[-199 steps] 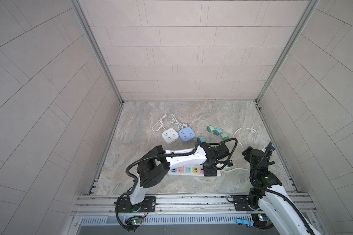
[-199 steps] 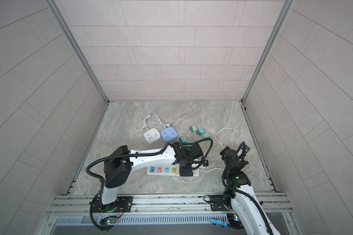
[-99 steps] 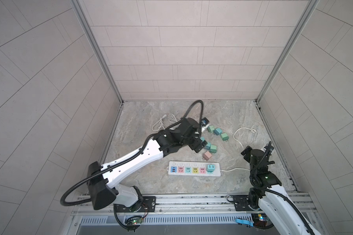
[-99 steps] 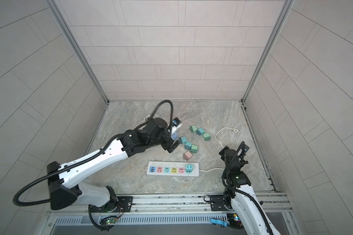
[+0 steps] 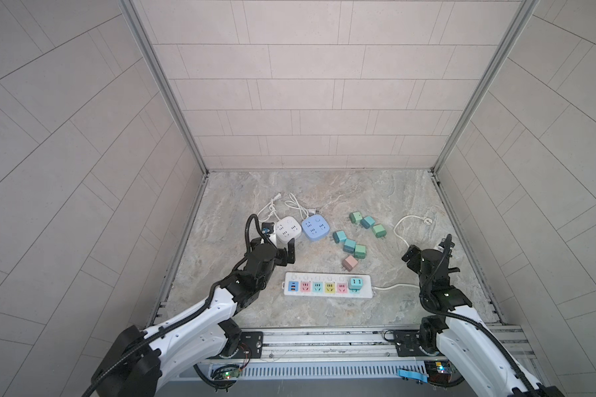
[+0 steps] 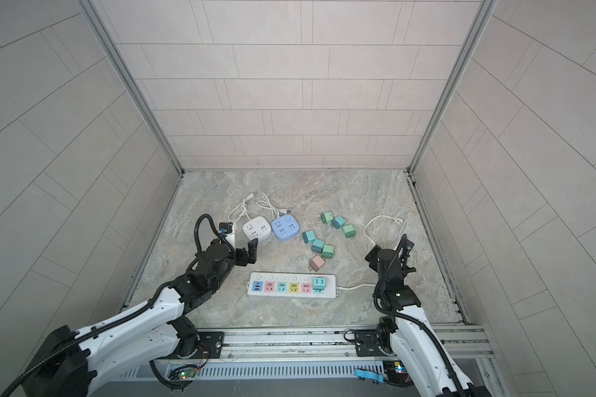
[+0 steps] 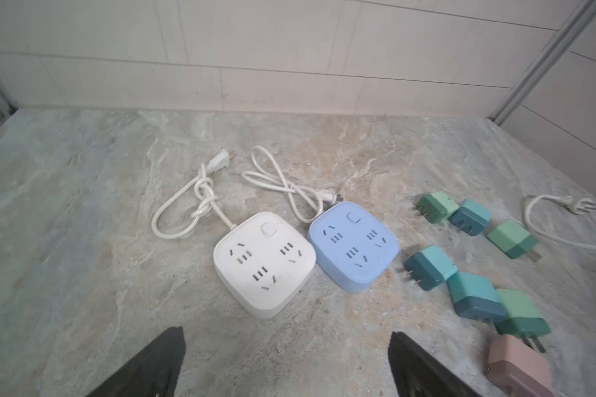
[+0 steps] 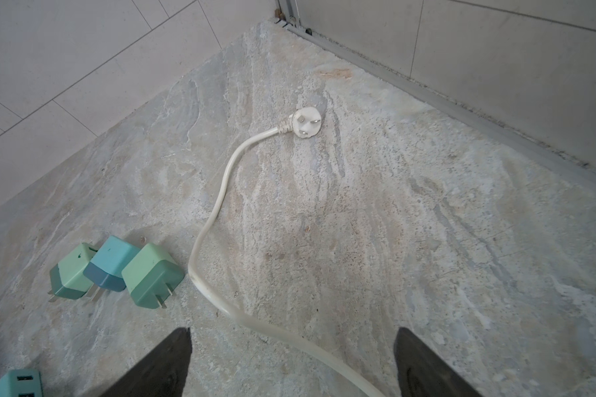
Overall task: Insert the plug
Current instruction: 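Move the right gripper over the pink adapter while the left arm draws back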
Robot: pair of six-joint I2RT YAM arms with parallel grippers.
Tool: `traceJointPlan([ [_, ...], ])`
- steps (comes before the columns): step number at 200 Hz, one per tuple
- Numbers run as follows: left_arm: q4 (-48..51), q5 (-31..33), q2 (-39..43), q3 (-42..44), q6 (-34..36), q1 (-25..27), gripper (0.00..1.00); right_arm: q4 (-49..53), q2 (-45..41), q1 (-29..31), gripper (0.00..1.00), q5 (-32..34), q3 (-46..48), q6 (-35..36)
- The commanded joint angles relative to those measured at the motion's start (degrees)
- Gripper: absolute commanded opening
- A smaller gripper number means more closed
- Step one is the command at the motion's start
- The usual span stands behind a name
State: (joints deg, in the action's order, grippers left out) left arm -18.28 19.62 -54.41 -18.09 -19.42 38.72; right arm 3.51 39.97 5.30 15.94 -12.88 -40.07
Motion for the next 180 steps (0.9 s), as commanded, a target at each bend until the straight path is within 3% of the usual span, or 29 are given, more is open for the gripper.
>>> traceJointPlan([
  [1,-14.9,-0.3,-2.1,-0.6,-5.3,-0.9,1.0,-1.8,5.4,0.0,0.92,-3.6,-4.6,2.1],
  [27,-8.8,-6.9,-5.0,-5.2,-4.3,-0.9,1.0,1.0,15.6,2.6,0.83,-10.8,-11.7,2.6],
  [68,-10.6,-5.0,-4.6,-3.4,-4.7,-0.9,1.0,8.6,24.7,19.2,0.8,-8.2,-24.1,4.5],
  [103,-5.5,-4.6,-2.7,-4.9,-2.7,-0.9,1.0,13.6,31.7,27.2,0.75,-10.8,-31.4,2.9],
  [140,-5.0,-3.9,-1.7,-4.5,-2.5,-0.9,1.0,18.1,29.6,32.2,0.74,-10.9,-30.3,-0.9],
  [180,-2.7,-5.8,-1.6,-6.1,-2.4,-0.9,1.0,17.6,30.9,33.2,0.76,-16.7,-26.6,-2.0],
])
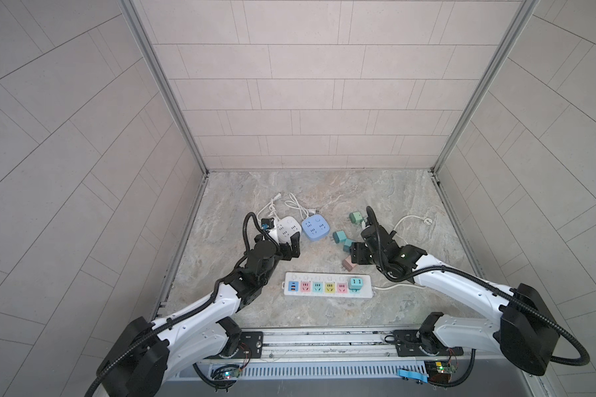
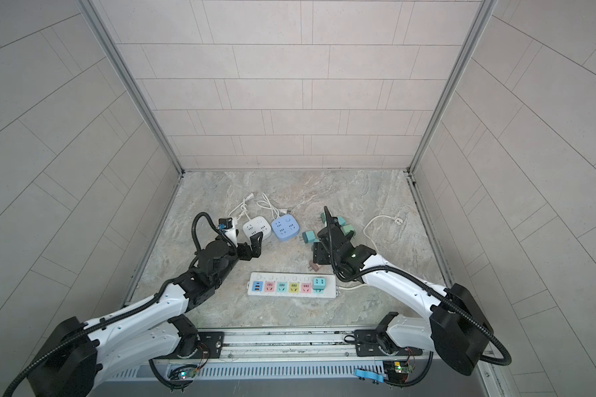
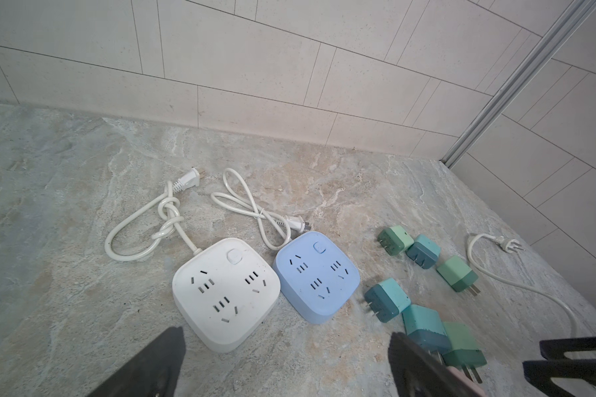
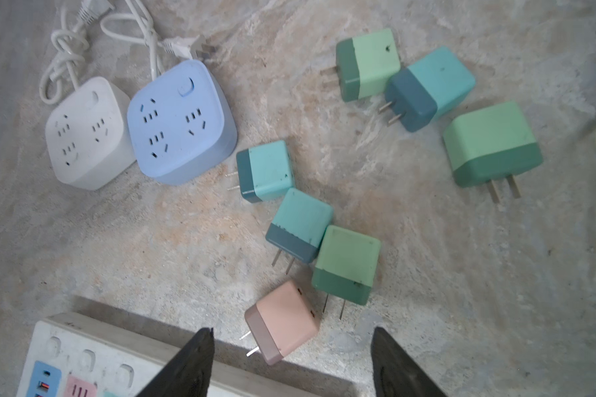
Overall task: Insert the plug
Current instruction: 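Move the right gripper over the pink adapter while the left arm draws back, then lower the right gripper and close it on the pink adapter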
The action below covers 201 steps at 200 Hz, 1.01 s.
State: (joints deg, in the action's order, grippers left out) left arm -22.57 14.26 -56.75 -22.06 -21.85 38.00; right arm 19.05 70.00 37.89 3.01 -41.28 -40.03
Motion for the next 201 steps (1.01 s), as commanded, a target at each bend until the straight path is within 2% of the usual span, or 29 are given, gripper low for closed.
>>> traceJointPlan([
  [1,1.6,-0.5,0.8,-2.1,0.1,-0.2,1.0,1.9,0.9,0.7,0.76,-4.1,1.9,-2.1],
  [65,3.7,0.1,2.0,-2.7,0.2,-0.2,1.0,-6.3,10.2,1.8,0.79,-13.2,3.9,-3.7],
  [103,4.9,1.2,3.9,-2.7,0.8,-0.1,1.0,-8.0,13.9,1.8,0.79,-13.2,1.7,-3.8],
  [128,5.2,1.4,4.3,-2.8,1.3,-0.2,1.0,-7.6,18.2,1.9,0.79,-11.6,-1.3,-3.3],
  [157,5.7,1.8,5.0,-2.8,1.9,-0.2,1.0,-4.3,23.9,2.7,0.79,-6.7,-6.4,-1.5],
  [201,5.6,1.9,4.3,-2.9,1.9,-0.2,1.0,1.7,29.3,6.9,0.78,0.9,-13.7,0.4],
])
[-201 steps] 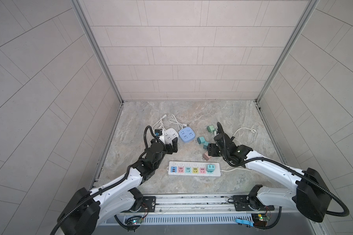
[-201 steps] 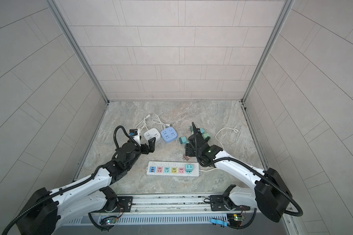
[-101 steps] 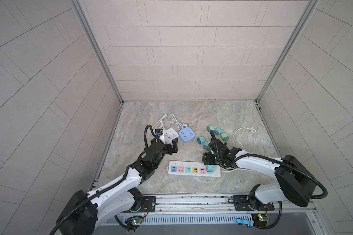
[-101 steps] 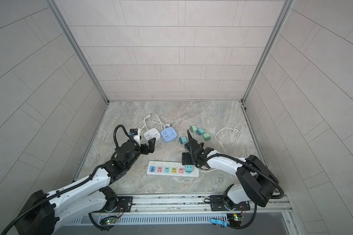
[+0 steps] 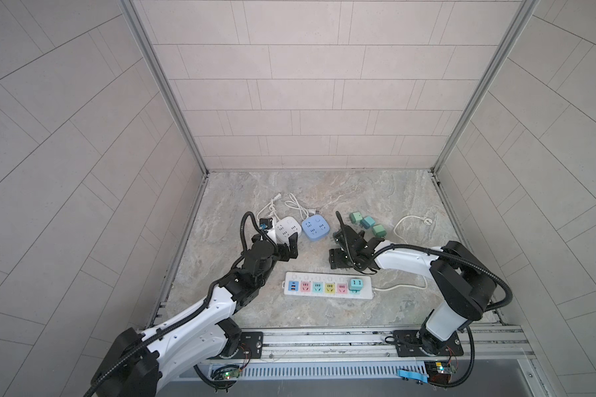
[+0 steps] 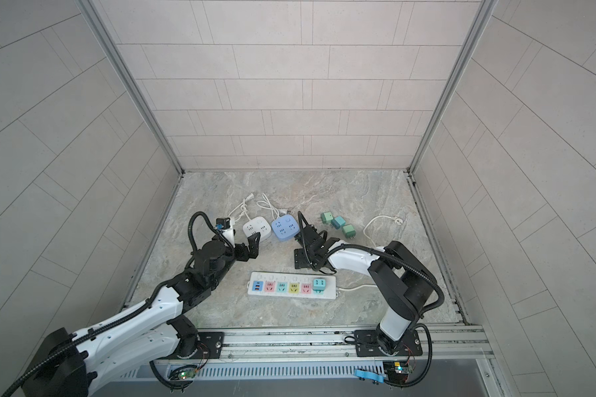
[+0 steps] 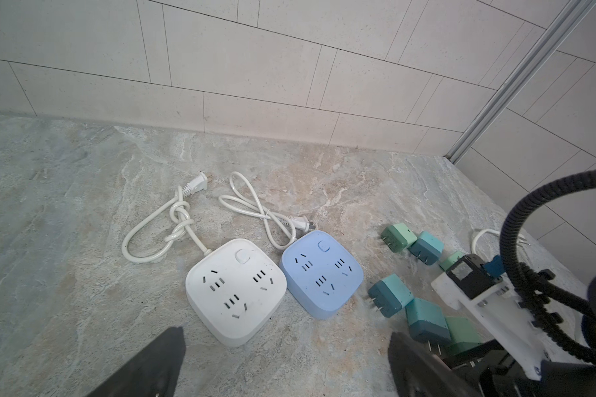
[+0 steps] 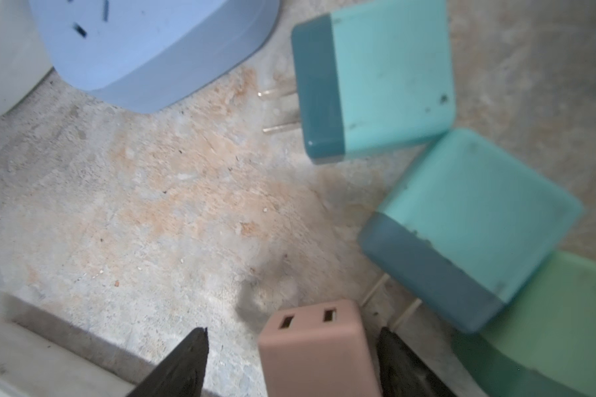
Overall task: Insert the plug
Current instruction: 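Lower the right gripper and close it on the pink adapter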
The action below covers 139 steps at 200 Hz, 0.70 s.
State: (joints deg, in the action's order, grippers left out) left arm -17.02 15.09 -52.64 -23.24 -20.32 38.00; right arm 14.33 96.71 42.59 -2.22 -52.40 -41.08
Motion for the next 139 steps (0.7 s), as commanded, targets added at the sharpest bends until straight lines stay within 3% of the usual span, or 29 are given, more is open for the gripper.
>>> traceJointPlan([
  [1,0.1,1.1,0.1,-1.8,0.4,-0.2,1.0,6.5,2.7,2.3,0.78,6.3,-2.6,1.5],
  [26,0.5,1.0,-0.1,-2.1,0.5,-0.2,1.0,10.6,3.9,3.5,0.78,10.1,-5.0,3.3],
  [52,0.5,1.3,0.1,-1.9,0.6,-0.2,1.0,11.5,3.7,3.7,0.77,8.9,-4.5,5.3],
  [78,0.1,0.7,-0.5,-1.8,0.3,-0.2,1.0,10.6,3.8,4.0,0.67,7.4,-3.3,6.0],
  [115,0.8,0.5,-0.8,-2.4,0.4,-0.2,1.0,10.1,4.5,4.1,0.42,7.0,-3.5,6.7],
  [139,1.1,1.4,-0.2,-2.2,0.6,-0.2,1.0,10.4,4.0,4.2,0.41,7.0,-3.6,6.8],
])
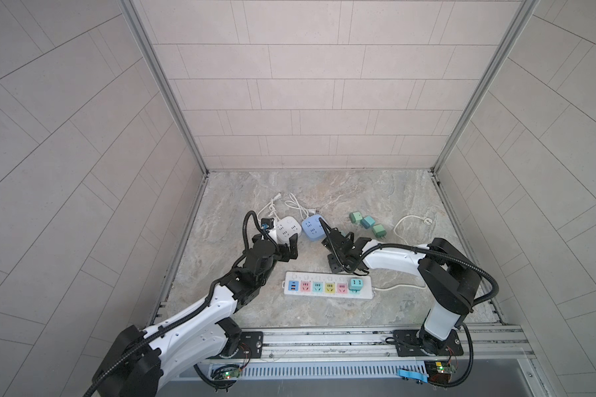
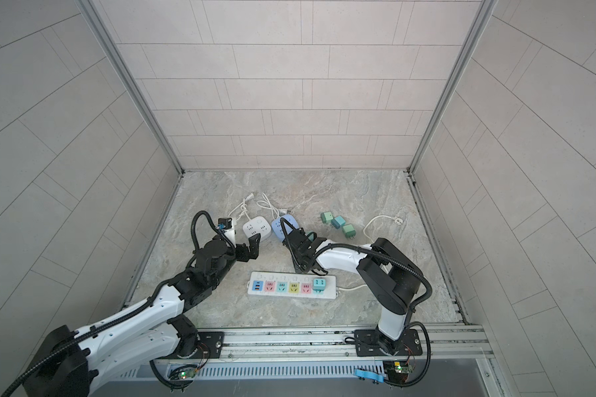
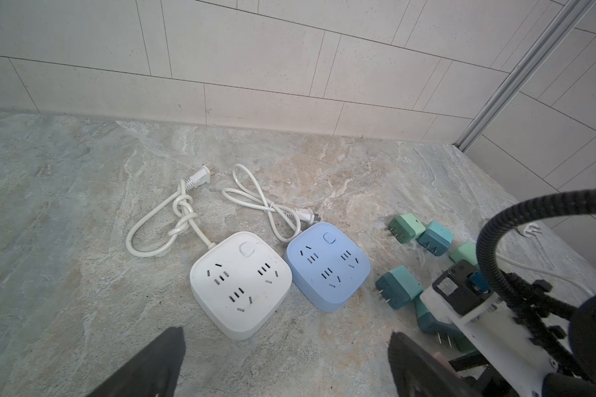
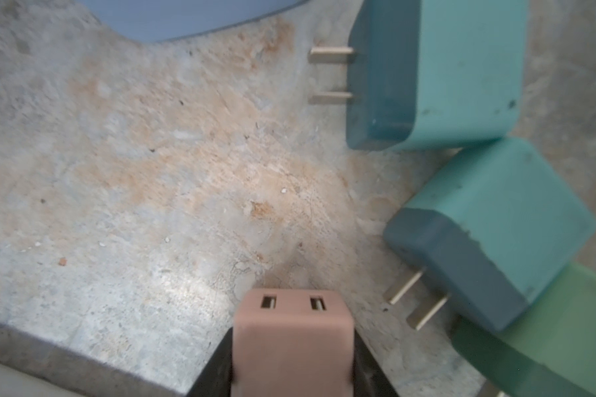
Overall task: Insert the plug
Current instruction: 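Lower the right gripper and close it on the pink adapter, then lift the pink adapter with the right gripper toward the power strip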
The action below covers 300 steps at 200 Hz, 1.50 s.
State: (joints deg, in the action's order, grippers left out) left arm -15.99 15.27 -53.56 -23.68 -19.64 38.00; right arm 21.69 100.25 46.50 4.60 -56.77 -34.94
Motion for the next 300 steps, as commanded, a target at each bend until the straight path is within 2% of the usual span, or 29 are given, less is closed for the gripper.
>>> traceJointPlan([
  [1,0.0,1.2,0.7,-1.7,-0.1,-0.2,1.0,2.9,0.4,0.3,0.41,0.1,0.8,0.7],
  [11,-0.1,1.2,1.0,-1.6,-0.2,-0.2,1.0,2.3,-0.2,0.3,0.42,-0.1,1.3,0.8],
  [19,-0.1,0.9,1.0,-1.5,-0.3,-0.2,1.0,2.0,-0.5,0.3,0.5,-0.3,1.6,0.9],
  [31,-0.2,0.7,0.8,-1.6,-0.3,-0.2,1.0,2.0,-0.6,0.3,0.54,-0.1,1.8,0.9],
  [79,0.3,1.3,1.1,-1.8,0.2,-0.2,1.0,2.7,1.3,0.3,0.54,-0.6,0.8,1.7],
  [139,-0.1,0.5,0.4,-1.9,-0.2,-0.2,1.0,2.7,-1.1,0.6,0.55,0.6,3.4,0.7],
  [175,0.2,0.8,0.5,-1.9,0.0,-0.2,1.0,1.8,0.0,0.7,0.49,0.3,3.4,0.8],
  [211,0.2,0.5,0.5,-1.9,-0.2,-0.2,1.0,1.0,0.3,0.7,0.36,0.8,2.6,0.9],
  [241,1.2,-0.7,0.6,-2.7,-0.6,-0.1,1.0,3.1,-0.8,0.4,0.32,3.6,-0.4,1.6],
  [264,2.5,-2.6,1.3,-3.5,-1.1,-0.1,1.0,3.2,-5.5,0.4,0.31,6.6,-1.3,2.3],
  [300,2.3,-7.2,1.8,-3.9,-0.9,-0.2,1.0,-3.3,-16.8,0.4,0.32,11.0,4.1,5.3],
])
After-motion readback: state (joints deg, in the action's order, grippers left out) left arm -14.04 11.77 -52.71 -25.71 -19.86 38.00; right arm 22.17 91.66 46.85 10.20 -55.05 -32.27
